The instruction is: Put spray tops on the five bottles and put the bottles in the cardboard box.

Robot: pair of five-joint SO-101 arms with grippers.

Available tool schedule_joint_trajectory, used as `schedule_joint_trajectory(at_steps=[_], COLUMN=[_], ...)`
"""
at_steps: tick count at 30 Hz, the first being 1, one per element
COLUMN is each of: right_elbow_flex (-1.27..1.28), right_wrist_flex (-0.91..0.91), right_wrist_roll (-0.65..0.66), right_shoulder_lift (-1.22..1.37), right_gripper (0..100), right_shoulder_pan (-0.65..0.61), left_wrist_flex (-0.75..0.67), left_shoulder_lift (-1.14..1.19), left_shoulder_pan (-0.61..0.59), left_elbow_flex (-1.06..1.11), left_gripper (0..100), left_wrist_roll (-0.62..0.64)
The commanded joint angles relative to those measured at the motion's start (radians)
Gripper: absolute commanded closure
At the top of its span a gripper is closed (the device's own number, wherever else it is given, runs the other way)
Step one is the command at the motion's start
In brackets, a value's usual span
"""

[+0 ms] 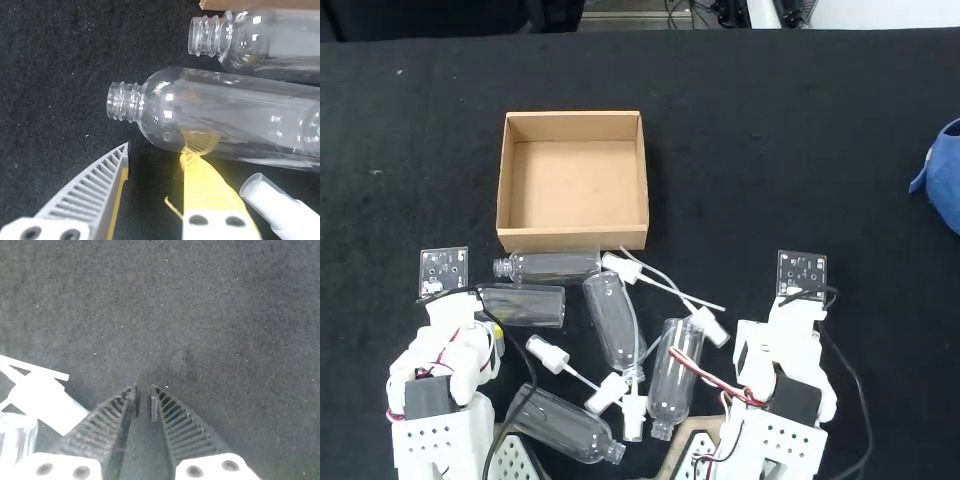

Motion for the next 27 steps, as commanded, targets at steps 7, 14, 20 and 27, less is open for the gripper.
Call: schedule_joint_trajectory(at_steps=[7, 14, 20, 27], right_elbow_flex=[-0.007, -0.007, -0.007, -0.007], right_wrist_flex=[0.002, 0.002, 0.002, 0.002], right_wrist_roll=[-0.002, 0.000, 0.000, 0.000], right_shoulder_lift=[-0.073, -0.073, -0.073, -0.073], right_gripper=[98.1, 98.1, 98.1, 98.3], right_shoulder_pan=[0.014, 0.018, 0.017, 0.017], left_wrist_flex=[0.020, -0.028, -0.055, -0.048], left_shoulder_lift=[-0.017, -0.017, -0.017, -0.017], left_shoulder_pan=[-0.001, -0.024, -0.116, -0.153], left_elbow_flex=[0.022, -0.015, -0.094, -0.306], left_gripper=[97, 97, 97, 97], left_wrist_roll=[-0.011, -0.152, -0.336, -0.334])
